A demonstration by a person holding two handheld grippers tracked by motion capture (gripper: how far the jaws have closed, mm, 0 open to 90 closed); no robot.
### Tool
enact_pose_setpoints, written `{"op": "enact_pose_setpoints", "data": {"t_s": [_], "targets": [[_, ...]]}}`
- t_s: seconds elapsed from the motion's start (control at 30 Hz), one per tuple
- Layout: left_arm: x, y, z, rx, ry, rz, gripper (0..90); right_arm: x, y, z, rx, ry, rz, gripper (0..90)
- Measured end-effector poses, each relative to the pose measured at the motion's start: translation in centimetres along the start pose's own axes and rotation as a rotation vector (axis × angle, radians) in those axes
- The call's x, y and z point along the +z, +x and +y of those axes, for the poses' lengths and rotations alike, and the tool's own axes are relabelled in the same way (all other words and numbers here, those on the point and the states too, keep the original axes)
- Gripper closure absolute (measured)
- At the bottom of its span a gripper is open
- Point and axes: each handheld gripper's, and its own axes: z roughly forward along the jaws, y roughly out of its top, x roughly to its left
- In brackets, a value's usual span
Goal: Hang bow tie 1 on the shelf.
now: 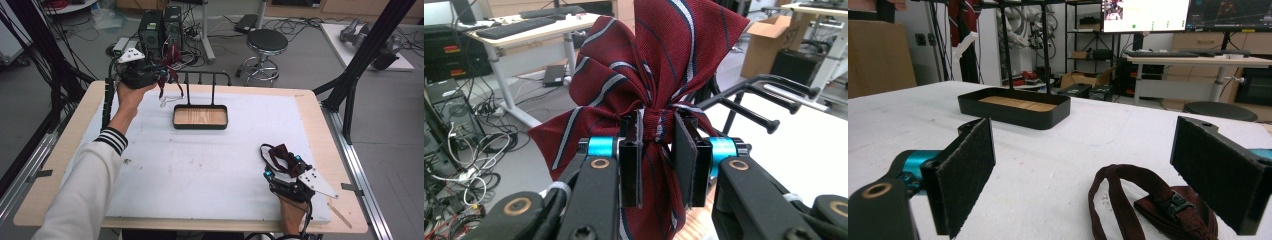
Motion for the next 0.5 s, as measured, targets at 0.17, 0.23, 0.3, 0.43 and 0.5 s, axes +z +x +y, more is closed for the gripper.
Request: {"op": "enact_pose_setpoints", "data": {"t_s": [0.17,0.23,0.3,0.43,0.5], "targets": [[0.15,0.44,-0.26,-0.009,0.020,0.040,74.3,-0.01,0.00,0.00,0.001,0.000,0.001,9.9],[0.17,0.54,-0.31,-0.011,0.022,0.047,74.3,-0.01,0.00,0.00,0.001,0.000,0.001,9.9],[0.21,0.62,-0.38,-0.017,0.027,0.060,74.3,-0.02,-0.01,0.00,0.001,0.000,0.001,9.9],[0.36,0.61,-0.55,-0.015,0.040,0.081,74.2,-0.02,-0.01,0.00,0.000,-0.001,0.002,9.9],[0.45,0.64,-0.87,-0.016,0.057,0.094,74.2,-0.03,0.00,-0.01,0.000,-0.001,0.002,9.9]]}}
